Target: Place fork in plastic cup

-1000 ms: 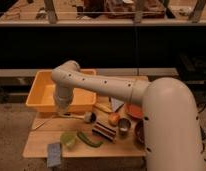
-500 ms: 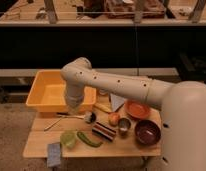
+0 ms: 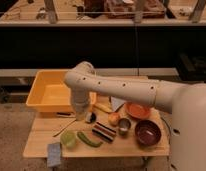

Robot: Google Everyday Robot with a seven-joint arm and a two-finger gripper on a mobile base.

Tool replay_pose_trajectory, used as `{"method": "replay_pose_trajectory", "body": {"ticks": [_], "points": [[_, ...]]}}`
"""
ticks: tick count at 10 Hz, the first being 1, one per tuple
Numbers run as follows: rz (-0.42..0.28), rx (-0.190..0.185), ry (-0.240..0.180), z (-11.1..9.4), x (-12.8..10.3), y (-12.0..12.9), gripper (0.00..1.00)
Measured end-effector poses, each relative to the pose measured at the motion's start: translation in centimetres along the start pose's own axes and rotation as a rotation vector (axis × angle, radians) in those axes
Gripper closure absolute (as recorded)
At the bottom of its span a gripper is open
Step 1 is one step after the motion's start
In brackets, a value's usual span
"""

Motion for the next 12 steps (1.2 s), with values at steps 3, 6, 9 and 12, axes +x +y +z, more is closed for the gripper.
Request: {"method": "replay_pose_trajectory", "body": {"ticks": [3,6,9,12], "points": [[0.037,-0.028,0.051,-0.5,2.2,1.9,0.93],[0.044,-0.053,0.099,-1.0,2.6,2.4,0.93],[0.025,-0.093,0.125,-0.6,1.4,1.5,0.93],[0.020,-0.123,0.144,0.0,1.2,0.8,0.93]]}}
